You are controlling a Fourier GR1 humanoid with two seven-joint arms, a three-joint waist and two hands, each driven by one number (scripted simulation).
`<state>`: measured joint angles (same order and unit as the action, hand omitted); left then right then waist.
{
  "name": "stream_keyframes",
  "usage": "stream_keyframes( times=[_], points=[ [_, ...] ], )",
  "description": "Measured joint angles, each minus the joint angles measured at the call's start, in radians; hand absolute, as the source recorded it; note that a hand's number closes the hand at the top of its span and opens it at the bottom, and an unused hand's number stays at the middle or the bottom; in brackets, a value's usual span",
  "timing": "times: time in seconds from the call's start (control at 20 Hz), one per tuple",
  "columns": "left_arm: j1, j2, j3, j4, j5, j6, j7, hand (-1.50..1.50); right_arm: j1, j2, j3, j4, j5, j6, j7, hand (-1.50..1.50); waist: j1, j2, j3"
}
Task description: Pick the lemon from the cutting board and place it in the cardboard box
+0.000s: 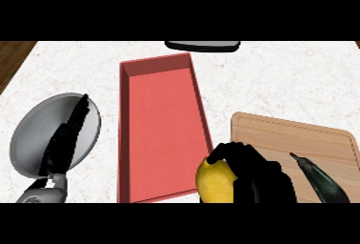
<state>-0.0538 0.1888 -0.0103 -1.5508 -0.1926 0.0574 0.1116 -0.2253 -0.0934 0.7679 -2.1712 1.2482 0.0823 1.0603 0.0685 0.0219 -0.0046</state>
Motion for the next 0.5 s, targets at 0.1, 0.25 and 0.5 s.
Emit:
stream_keyframes(
  times=[0.1,0.25,0.5],
  points=[
    [-0.011,0.003,0.004,0.014,0.0,-0.002,-0.005,0.0,-0.08,0.033,-0.059,0.09,-0.052,-0.008,0.008,1.5,0.002,0.001,0.0],
    [-0.019,0.005,0.006,0.021,0.002,-0.006,-0.01,0.0,-0.204,0.061,-0.136,0.248,-0.126,-0.029,0.019,1.5,0.011,0.0,0.001],
    [-0.02,0.006,0.007,0.03,0.005,-0.015,-0.012,0.0,-0.383,0.079,-0.241,0.516,-0.251,-0.085,0.028,-1.5,0.014,-0.002,0.002]
  ],
)
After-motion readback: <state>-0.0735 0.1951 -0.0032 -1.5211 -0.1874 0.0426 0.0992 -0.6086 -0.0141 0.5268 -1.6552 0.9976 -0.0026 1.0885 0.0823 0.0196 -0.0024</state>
